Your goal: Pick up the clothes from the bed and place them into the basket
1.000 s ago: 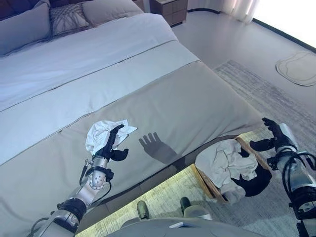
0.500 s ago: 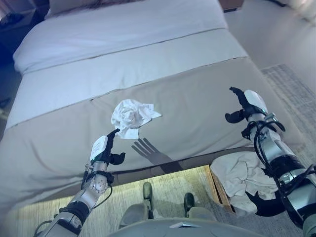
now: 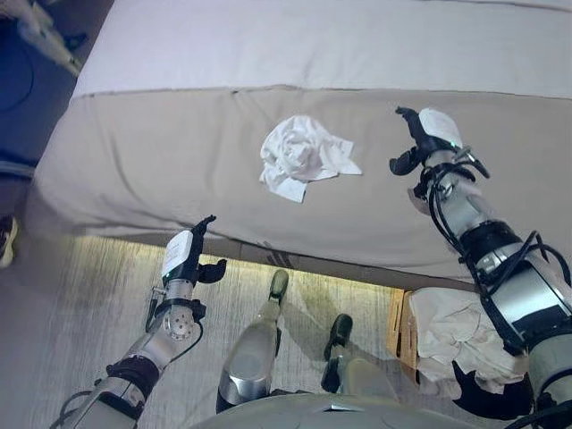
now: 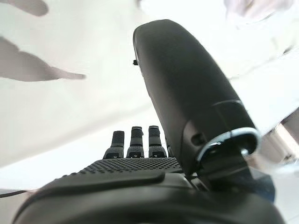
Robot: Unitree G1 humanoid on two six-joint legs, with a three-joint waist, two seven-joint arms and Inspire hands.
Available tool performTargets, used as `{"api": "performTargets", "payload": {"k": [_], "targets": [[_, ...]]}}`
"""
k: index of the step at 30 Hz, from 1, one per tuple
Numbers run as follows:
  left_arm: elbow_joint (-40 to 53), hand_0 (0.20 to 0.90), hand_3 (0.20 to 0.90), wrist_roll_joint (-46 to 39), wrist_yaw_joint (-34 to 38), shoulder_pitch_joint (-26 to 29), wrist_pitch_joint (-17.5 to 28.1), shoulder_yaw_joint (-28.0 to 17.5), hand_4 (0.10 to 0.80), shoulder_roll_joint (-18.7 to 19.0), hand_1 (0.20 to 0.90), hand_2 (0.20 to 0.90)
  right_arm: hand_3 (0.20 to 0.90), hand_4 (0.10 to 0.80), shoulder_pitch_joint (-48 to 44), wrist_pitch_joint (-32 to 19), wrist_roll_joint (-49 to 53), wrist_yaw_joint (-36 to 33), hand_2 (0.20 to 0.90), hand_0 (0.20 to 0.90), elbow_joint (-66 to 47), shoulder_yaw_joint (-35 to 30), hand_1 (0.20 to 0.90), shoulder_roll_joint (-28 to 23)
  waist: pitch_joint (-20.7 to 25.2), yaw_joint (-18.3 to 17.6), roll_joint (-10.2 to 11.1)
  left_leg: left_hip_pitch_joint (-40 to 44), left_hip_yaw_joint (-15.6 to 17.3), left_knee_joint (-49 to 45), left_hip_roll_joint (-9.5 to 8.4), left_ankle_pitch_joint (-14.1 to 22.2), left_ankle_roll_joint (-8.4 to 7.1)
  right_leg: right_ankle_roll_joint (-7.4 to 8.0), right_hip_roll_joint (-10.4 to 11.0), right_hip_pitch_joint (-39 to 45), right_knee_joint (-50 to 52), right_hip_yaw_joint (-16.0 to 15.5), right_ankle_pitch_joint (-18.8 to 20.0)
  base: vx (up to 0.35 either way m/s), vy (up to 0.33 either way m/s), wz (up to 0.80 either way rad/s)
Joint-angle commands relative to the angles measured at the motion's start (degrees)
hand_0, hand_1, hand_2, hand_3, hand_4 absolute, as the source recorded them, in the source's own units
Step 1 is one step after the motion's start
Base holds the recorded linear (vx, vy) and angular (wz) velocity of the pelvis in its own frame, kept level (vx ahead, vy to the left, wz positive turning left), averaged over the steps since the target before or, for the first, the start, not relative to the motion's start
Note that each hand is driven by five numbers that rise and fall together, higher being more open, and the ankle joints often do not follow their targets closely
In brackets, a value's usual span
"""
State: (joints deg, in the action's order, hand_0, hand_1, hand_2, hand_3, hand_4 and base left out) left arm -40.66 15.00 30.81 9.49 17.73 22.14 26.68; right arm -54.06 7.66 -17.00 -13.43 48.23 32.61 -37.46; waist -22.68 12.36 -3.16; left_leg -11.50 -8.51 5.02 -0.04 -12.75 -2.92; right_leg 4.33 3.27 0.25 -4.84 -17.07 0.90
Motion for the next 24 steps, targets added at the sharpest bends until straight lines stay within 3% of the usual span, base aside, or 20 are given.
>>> {"api": "performTargets", "payload": {"k": [1,11,15,24], "targets": [[6.20,0.900,0.900,-2.01,4.11,3.61,4.49,-0.59,0.800,4.76,0.900,0.900,0.900,0.800,-11.58,0.62,-2.30,-3.86,0.900,0.900,-2.01,5.30,0.900,-2.43,-0.45,1.41,2.51,2.42,1.73,-3.38,-3.00,9.07,3.03,-1.41,3.15,-7.58,9.88,2.10,-0.25,-0.014,0.005,0.26],[8.68,0.900,0.900,-4.10,4.95,5.93,5.79,1.73,0.800,5.56,0.900,0.900,0.900,0.800,-21.11,4.48,-3.17,-2.73,0.900,0.900,4.06,10.32,0.900,-1.50,-4.93,4.88,1.97,-1.94,-0.33,-6.94,-4.30,9.07,3.71,-1.24,4.48,-10.55,14.88,-1.37,-1.82,0.030,0.040,0.21],[10.30,0.900,0.900,-4.41,5.47,5.79,6.03,1.74,0.800,5.78,0.900,0.900,0.900,0.800,-23.76,4.71,-4.23,-2.40,0.900,0.900,5.82,11.67,0.900,-0.75,-7.05,5.81,1.68,-3.89,0.32,-8.70,-4.73,9.44,4.09,-0.70,5.39,-12.55,16.96,-1.94,-2.05,0.029,0.057,0.08],[12.08,0.900,0.900,-4.43,8.61,5.01,5.47,2.86,0.800,5.25,0.900,0.900,0.900,0.800,-27.13,5.59,-6.06,1.01,0.900,0.900,8.95,13.94,0.900,1.94,-7.11,6.77,1.28,-10.44,1.56,-10.57,-5.11,9.00,4.63,-0.03,6.16,-19.06,19.33,-2.49,-1.48,0.011,0.061,-0.01]]}}
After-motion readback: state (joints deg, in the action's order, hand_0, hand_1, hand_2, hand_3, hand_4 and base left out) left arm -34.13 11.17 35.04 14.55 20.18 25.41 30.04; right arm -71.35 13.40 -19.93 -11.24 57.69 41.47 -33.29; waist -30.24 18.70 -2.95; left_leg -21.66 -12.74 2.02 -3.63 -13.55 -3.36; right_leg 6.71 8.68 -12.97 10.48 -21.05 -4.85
